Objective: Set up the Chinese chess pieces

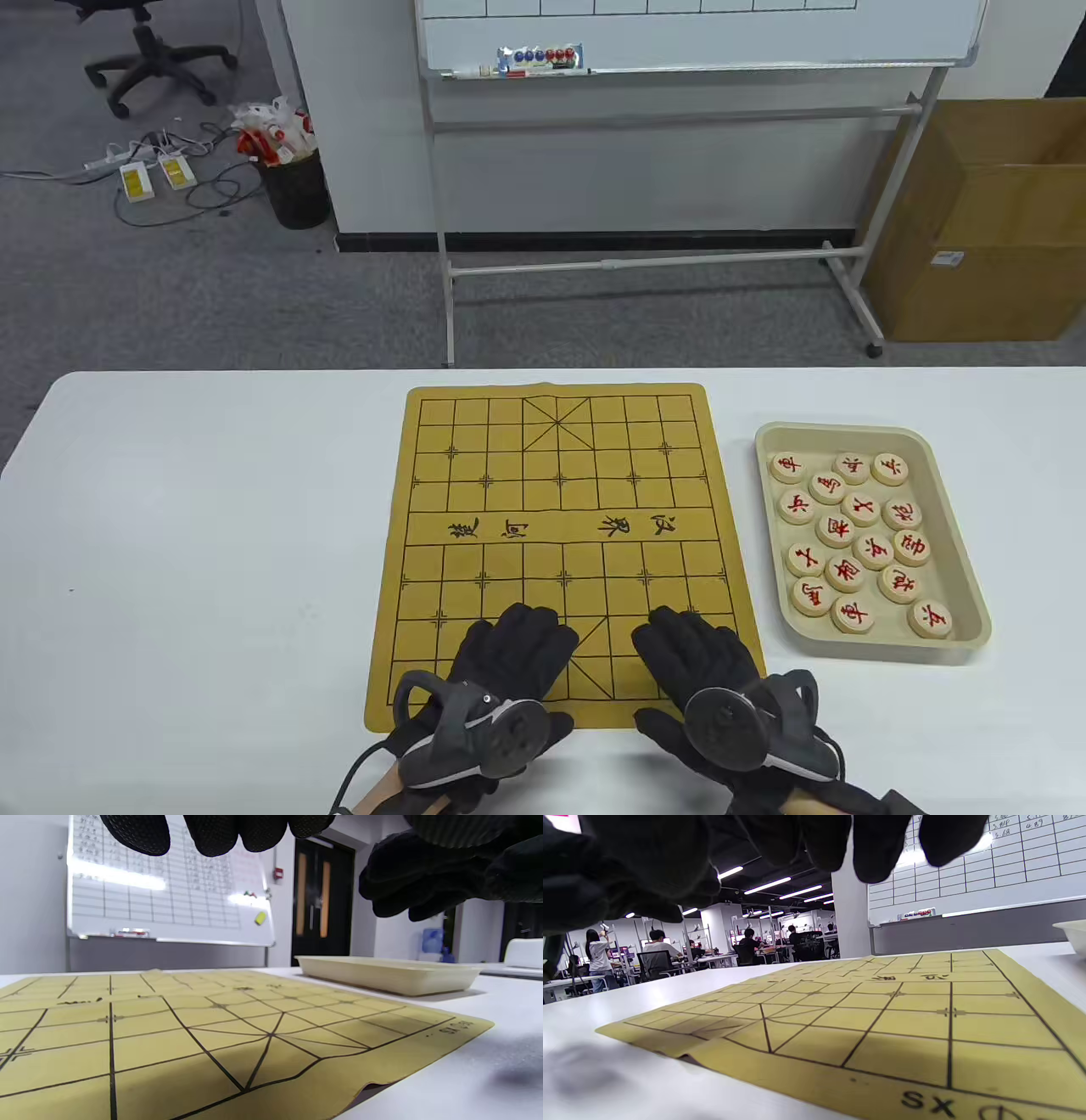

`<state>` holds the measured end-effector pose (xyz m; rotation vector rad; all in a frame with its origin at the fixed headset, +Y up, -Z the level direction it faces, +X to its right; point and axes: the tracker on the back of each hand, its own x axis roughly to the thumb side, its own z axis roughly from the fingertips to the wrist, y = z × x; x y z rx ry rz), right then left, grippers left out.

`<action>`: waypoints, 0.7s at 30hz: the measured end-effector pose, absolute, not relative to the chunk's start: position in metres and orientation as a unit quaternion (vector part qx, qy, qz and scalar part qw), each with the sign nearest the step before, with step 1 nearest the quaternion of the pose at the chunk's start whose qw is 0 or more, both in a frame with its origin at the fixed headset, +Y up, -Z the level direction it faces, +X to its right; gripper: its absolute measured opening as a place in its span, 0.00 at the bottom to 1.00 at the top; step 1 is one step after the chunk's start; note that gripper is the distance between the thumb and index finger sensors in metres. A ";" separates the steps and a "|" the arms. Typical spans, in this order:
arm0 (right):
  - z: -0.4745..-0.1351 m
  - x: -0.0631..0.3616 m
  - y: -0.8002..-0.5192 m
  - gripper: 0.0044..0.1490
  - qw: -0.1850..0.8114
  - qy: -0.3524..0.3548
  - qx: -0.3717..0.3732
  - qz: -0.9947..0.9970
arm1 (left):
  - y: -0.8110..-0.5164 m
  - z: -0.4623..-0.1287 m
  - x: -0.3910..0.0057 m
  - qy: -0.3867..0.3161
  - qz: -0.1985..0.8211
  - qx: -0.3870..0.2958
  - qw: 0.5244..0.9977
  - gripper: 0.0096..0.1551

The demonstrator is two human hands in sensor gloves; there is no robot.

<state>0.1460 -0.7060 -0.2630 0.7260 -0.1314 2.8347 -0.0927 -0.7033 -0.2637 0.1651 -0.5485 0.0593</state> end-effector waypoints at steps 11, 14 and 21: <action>-0.266 0.155 -0.696 0.55 0.108 -0.071 0.225 0.966 | -0.703 -0.260 -0.089 -0.278 0.023 0.088 0.956 0.53; -0.271 0.164 -0.689 0.54 0.114 -0.088 0.207 0.968 | -0.703 -0.259 -0.089 -0.280 0.019 0.088 0.956 0.53; -0.291 0.200 -0.675 0.52 0.102 -0.118 0.136 0.978 | -0.703 -0.258 -0.087 -0.284 0.011 0.084 0.955 0.53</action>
